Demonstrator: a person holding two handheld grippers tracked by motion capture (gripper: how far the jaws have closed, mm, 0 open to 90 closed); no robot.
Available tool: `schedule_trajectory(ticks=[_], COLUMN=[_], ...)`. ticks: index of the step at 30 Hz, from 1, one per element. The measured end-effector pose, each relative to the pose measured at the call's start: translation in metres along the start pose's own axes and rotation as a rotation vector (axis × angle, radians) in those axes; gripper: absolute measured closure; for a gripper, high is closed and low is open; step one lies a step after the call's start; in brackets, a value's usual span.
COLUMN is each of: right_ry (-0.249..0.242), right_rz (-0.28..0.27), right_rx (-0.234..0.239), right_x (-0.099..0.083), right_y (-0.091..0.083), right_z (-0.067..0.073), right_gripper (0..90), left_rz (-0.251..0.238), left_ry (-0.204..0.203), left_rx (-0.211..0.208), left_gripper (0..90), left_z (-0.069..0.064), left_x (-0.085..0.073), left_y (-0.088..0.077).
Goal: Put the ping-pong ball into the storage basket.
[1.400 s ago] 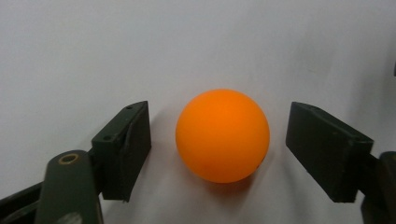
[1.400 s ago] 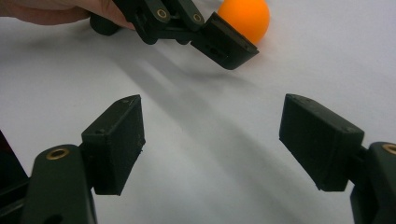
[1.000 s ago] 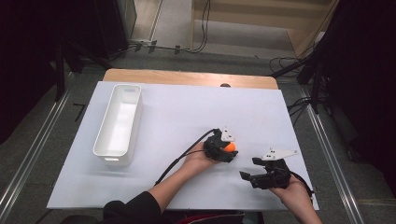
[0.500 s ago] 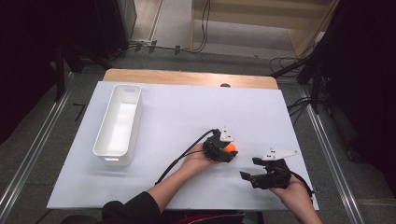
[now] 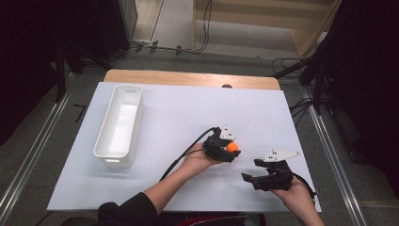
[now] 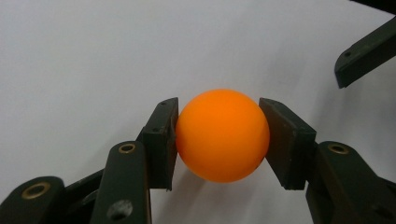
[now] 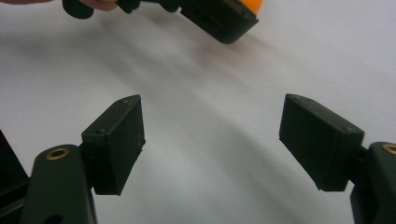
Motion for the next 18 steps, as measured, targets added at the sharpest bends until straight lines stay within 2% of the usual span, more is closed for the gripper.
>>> schedule_trajectory(ticks=[7, 14, 18], right_ry=[-0.001, 0.001, -0.001], right_rz=[0.001, 0.005, 0.006], right_rx=[-0.001, 0.006, 0.005], right_x=[0.000, 0.000, -0.001], right_y=[0.000, 0.001, 0.001], right_z=[0.000, 0.001, 0.000], right_gripper=[20.7, 20.7, 20.7], left_rz=[-0.016, -0.033, -0.035], left_ry=[0.013, -0.013, -0.011], left_rx=[-0.003, -0.045, -0.043], left_gripper=[48.9, 48.9, 48.9], left_z=[-0.004, -0.007, -0.008], left_x=[0.015, 0.032, 0.037], left_y=[-0.012, -0.027, -0.033])
Point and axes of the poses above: each handheld gripper's, and its own axes: y roughly forward along the jaws, x roughly out of its top, z roughly to its left, the point moved 5 cm from there along y, roughly forward along the jaws, and after that the axes turned 6 degrees about -y, right-handed, at the moved point
